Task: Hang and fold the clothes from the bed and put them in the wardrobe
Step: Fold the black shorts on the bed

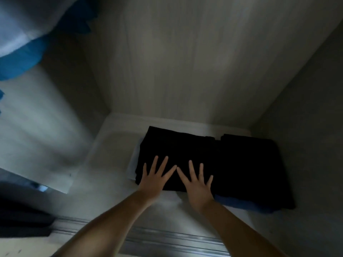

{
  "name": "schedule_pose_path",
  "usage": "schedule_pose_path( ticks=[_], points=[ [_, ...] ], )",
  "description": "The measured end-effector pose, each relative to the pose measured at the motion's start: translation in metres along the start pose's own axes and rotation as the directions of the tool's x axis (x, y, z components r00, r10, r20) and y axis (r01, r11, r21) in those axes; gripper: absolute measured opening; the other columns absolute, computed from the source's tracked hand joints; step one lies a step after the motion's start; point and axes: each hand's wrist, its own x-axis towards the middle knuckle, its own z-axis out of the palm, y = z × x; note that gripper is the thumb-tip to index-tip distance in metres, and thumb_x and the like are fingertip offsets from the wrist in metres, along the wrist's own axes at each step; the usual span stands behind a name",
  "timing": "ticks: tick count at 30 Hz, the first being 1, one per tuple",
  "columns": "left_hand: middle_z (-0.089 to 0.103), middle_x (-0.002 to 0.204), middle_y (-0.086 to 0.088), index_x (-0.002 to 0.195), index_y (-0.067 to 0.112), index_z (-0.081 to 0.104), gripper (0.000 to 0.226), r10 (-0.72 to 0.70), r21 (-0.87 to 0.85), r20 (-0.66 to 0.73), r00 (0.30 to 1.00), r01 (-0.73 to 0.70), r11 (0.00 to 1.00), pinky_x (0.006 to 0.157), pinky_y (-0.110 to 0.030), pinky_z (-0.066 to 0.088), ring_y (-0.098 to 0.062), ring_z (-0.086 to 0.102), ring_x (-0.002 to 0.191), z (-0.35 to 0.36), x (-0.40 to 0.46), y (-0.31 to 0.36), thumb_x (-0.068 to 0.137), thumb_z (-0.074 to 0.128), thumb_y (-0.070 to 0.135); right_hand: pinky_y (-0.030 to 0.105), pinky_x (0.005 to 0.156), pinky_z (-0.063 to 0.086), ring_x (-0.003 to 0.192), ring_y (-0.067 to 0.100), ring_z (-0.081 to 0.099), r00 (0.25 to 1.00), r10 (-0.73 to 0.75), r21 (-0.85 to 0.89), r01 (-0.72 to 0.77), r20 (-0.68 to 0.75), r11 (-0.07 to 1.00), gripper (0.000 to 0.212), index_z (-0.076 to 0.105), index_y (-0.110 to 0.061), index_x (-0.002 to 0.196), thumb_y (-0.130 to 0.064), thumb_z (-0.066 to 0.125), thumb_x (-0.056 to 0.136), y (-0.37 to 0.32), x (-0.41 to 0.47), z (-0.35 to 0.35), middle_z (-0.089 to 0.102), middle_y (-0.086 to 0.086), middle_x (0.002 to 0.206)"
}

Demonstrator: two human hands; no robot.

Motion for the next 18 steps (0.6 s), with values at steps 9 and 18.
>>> schedule_pose_path(
  ticks=[9,18],
  points=[
    [-0.008,0.160,-0.004,0.151,0.034,-0.011,0.084,0.110,-0.106,0.318,0.942,-0.080,0.991,0.113,-0.059,0.011,-0.030,-0.005,0.147,-0.095,0.002,-0.011,0.093,0.047,0.052,0.055,0.116,0.008,0.147,0.033,-0.011,0.965,-0.064,0.059,0.051,0.256,0.997,0.078,-0.006,-0.035,0.152,-0.042,0.048,0.097,0.021,-0.010,-0.088,-0.016,0.003,0.161],
    [0.062,0.117,-0.008,0.123,0.015,0.056,0.035,-0.052,-0.210,-0.153,0.987,0.019,0.978,0.082,-0.038,0.047,-0.029,0.059,0.106,-0.311,-0.085,0.027,0.098,0.041,0.035,0.037,0.083,0.049,0.115,0.029,0.054,0.996,-0.002,0.038,0.005,-0.087,0.999,0.054,0.031,-0.019,0.144,-0.048,0.037,0.099,0.022,-0.130,-0.270,0.048,0.009,0.136]
  ],
)
